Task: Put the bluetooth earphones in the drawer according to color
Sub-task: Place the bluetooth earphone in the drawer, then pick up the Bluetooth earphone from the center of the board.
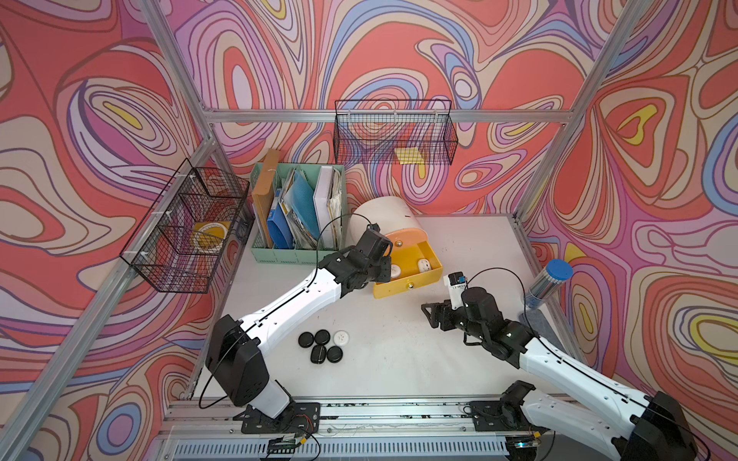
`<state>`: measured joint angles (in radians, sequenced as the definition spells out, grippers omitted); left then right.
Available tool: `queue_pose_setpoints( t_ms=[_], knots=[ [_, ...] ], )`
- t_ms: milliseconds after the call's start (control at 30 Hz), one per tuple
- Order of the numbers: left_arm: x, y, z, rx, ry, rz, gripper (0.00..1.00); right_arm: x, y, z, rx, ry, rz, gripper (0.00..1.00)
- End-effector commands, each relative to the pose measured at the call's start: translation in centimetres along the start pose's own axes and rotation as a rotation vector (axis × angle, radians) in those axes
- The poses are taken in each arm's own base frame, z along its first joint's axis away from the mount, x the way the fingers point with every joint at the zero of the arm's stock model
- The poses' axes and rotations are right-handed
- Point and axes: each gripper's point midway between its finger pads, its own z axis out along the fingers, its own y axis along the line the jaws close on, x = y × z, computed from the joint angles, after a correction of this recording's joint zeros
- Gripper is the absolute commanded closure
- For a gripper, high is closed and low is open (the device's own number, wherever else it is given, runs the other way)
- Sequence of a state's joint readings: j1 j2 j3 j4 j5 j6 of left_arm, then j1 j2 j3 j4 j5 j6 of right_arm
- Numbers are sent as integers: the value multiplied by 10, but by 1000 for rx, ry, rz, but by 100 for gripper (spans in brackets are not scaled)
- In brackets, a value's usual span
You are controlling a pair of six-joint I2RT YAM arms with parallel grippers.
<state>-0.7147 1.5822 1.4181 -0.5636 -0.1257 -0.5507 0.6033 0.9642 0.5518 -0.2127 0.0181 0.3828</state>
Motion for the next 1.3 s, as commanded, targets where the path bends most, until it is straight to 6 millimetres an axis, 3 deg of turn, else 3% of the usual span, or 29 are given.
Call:
queue_pose_setpoints(
  t_ms=[0,167,300,500,767,1100,1267],
  knots=[
    [0,-4,2,-9,25,39,51,0,1,-1,-16,-18,11,18],
    [1,-5,1,-12,37,48,16,4,3,-2,-40,-17,21,17],
    [0,-3,-11,-2,11,47,1,5,7,-3,-68,-26,29,11],
    [10,11,-32,-3,-33,25,1,9,16,-2,-131,-28,35,8],
    [53,50,-51,-51,-66,-20,1,26,34,4,-279,-26,38,2],
    [108,98,-43,-145,-25,-72,1,39,44,8,-342,-32,24,2],
    [126,112,-33,-170,16,-104,1,45,60,17,-359,-15,-10,2]
  ],
)
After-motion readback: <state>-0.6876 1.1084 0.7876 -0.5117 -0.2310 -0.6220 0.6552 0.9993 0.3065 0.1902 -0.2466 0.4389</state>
